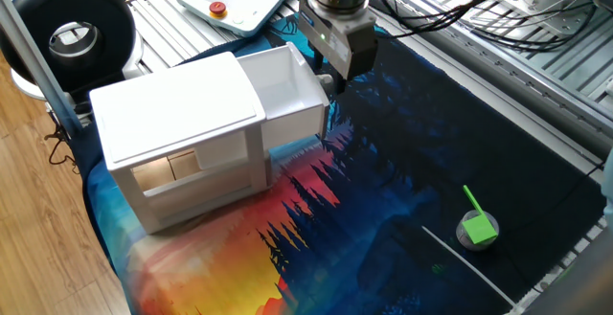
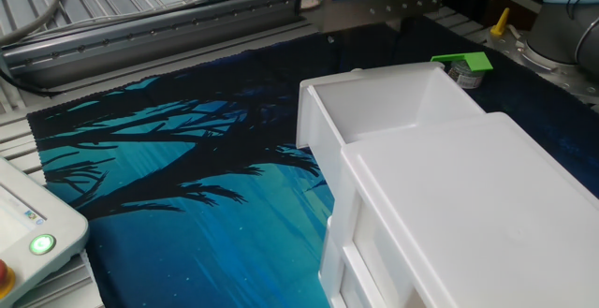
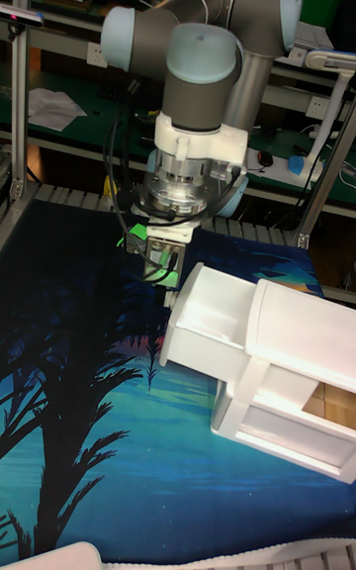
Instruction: Grasp the handle and open the drawer
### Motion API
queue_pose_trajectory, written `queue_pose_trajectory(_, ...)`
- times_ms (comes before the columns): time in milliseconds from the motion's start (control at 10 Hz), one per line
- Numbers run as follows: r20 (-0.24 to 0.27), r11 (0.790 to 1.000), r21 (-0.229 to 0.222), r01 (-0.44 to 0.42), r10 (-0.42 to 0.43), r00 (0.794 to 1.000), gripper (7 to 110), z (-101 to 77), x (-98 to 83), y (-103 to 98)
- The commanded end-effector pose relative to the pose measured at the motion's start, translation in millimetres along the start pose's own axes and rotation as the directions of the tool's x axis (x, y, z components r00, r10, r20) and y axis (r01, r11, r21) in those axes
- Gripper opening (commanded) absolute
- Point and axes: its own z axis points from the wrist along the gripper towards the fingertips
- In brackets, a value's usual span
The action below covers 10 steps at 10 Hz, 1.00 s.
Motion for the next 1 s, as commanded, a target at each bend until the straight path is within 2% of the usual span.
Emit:
queue_pose_trajectory(0,-0.008,1.000,0.002,-0.011,0.011,1.000,66,-24.1,0.4,7)
queue_pose_trajectory(200,-0.025,1.000,0.007,-0.030,0.030,0.999,66,-38.3,3.4,11)
queue_pose_trajectory(300,-0.035,0.996,0.015,-0.088,0.088,0.995,66,-47.3,7.2,13)
queue_pose_trajectory(500,-0.099,0.982,0.043,-0.185,0.188,0.977,66,-65.8,22.2,14)
queue_pose_trajectory(600,-0.113,0.968,0.050,-0.247,0.251,0.961,66,-75.1,24.9,15)
queue_pose_trajectory(700,-0.129,0.933,0.062,-0.355,0.361,0.924,66,-83.6,28.6,19)
queue_pose_trajectory(800,-0.122,0.891,0.073,-0.449,0.454,0.882,66,-86.5,26.1,21)
queue_pose_trajectory(900,-0.079,0.822,0.073,-0.564,0.569,0.819,66,-86.8,13.1,19)
